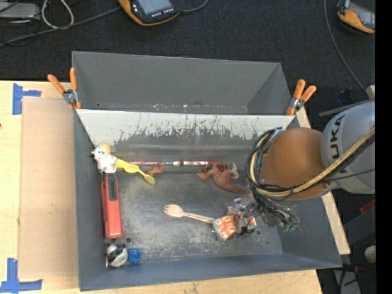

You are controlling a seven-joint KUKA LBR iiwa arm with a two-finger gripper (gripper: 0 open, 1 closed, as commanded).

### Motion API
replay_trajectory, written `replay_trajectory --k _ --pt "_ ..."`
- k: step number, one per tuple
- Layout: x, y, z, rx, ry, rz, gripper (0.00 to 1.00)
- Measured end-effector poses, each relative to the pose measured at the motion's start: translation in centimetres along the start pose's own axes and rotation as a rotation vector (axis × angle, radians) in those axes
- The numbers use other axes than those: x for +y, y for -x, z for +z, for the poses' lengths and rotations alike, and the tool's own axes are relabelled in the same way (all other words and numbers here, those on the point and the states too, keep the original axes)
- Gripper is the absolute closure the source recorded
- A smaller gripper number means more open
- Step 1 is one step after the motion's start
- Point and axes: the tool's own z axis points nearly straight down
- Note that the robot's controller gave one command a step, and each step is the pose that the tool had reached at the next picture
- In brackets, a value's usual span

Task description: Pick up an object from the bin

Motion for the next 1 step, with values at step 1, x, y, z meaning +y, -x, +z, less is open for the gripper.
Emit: replay_trajectory --k 1 --pt "0.22 -0.16 -6.14 0.004 0.002 -0.027 1.0"
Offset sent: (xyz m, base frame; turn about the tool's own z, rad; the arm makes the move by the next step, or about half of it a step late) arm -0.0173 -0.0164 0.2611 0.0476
